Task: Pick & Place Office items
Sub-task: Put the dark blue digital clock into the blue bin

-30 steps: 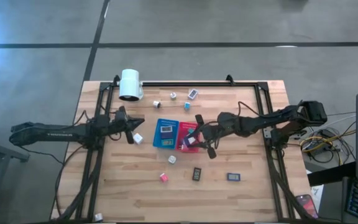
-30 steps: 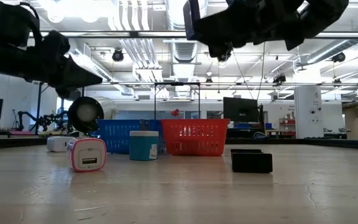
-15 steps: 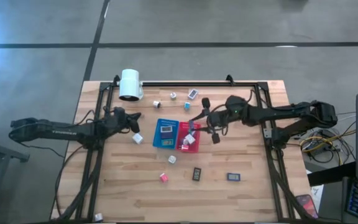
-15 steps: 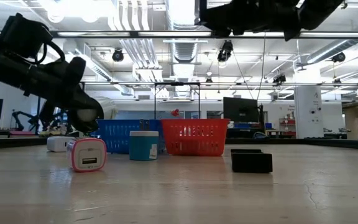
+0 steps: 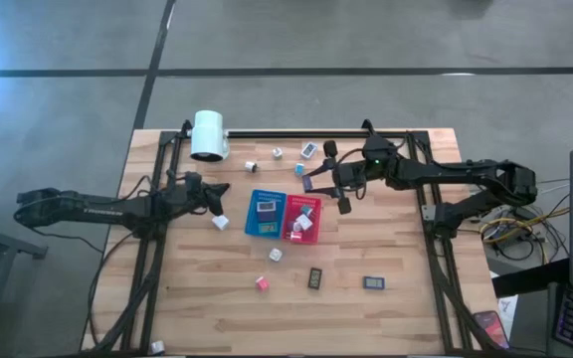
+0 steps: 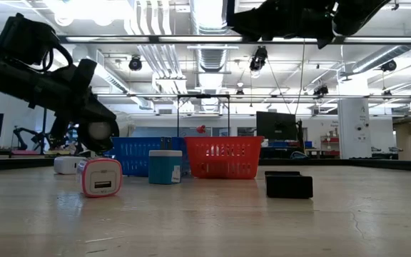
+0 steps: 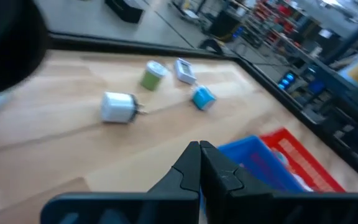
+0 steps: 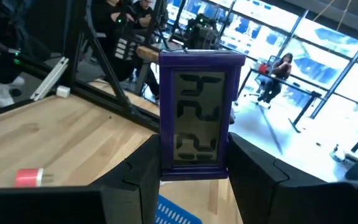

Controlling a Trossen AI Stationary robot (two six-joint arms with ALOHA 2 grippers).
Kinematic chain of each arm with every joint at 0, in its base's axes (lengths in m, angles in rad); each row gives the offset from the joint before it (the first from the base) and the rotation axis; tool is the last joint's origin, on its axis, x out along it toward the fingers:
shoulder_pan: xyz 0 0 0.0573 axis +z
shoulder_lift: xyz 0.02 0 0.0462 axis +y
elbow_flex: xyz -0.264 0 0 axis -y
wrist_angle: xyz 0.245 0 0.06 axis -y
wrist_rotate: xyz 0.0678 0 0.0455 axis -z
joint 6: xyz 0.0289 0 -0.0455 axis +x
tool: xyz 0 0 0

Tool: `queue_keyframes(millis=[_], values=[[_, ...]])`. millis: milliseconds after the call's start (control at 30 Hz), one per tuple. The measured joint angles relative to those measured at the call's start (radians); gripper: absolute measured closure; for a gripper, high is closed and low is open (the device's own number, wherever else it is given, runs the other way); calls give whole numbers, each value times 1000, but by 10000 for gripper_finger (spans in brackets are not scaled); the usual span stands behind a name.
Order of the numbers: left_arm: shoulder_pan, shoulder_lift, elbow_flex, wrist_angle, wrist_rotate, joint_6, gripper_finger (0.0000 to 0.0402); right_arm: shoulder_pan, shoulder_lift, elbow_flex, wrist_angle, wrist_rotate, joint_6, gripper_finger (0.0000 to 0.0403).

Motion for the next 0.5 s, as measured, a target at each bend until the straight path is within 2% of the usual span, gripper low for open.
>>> queue_keyframes(millis=[200, 400, 500], values=[[-1, 0, 0, 6, 115, 31, 399, 0, 80, 56, -17, -100, 45, 259], [0, -7, 0, 7, 207, 85, 399, -1, 132, 92, -7, -352, 112, 259], [0, -15, 1, 6, 232, 111, 399, -1, 139, 83, -8, -345, 132, 259]])
